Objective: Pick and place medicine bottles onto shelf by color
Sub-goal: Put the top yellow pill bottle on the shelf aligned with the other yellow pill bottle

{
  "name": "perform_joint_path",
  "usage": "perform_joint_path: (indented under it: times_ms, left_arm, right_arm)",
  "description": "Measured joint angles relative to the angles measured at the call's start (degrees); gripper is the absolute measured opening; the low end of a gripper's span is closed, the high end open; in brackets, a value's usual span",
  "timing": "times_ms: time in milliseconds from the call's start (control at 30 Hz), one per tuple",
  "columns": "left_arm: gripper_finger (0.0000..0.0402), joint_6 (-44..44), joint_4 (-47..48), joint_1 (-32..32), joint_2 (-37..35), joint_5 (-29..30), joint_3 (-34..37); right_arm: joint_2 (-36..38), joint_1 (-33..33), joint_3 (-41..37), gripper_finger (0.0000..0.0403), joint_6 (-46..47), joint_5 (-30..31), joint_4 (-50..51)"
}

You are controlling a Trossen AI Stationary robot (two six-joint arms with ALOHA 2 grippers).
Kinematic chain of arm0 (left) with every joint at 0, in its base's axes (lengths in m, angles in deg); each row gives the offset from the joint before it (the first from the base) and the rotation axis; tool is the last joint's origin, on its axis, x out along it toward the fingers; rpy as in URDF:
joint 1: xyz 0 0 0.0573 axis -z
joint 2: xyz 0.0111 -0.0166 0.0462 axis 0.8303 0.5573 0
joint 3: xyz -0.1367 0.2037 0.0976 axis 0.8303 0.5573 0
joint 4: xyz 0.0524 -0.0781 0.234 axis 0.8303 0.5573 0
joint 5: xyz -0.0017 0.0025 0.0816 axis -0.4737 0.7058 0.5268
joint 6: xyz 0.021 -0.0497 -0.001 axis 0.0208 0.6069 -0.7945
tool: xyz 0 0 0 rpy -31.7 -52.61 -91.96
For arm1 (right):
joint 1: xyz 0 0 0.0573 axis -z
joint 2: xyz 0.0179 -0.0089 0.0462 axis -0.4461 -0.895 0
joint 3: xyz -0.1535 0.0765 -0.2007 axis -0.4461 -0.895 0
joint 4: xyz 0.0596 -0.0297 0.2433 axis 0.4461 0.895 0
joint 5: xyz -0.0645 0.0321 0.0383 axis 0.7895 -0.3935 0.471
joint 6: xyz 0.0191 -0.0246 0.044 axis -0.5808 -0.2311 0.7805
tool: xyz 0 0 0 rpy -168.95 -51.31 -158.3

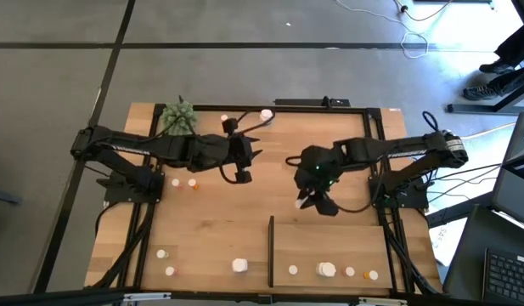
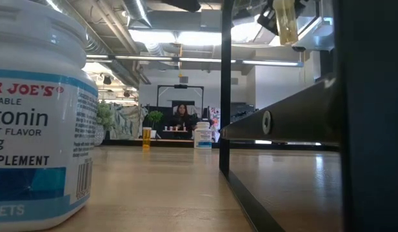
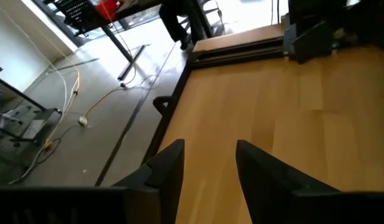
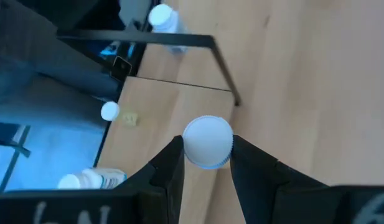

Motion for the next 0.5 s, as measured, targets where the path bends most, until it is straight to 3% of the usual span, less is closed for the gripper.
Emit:
perform_joint_path:
  times_ms: [333, 500]
  left_arm:
    - [0.0139, 1.46, 1.79, 4.91, 0.0, 0.33, 0.0]
    - [0.0139, 1.38, 1.77, 8.98, 0.0, 1.52, 0.0]
  right_arm:
    - [0.0, -6.15, -11.35, 0.0118, -0.4, -0.43, -16.82]
    - [0.02, -8.7, -12.17, 0.0118, -2.67, 0.94, -17.71]
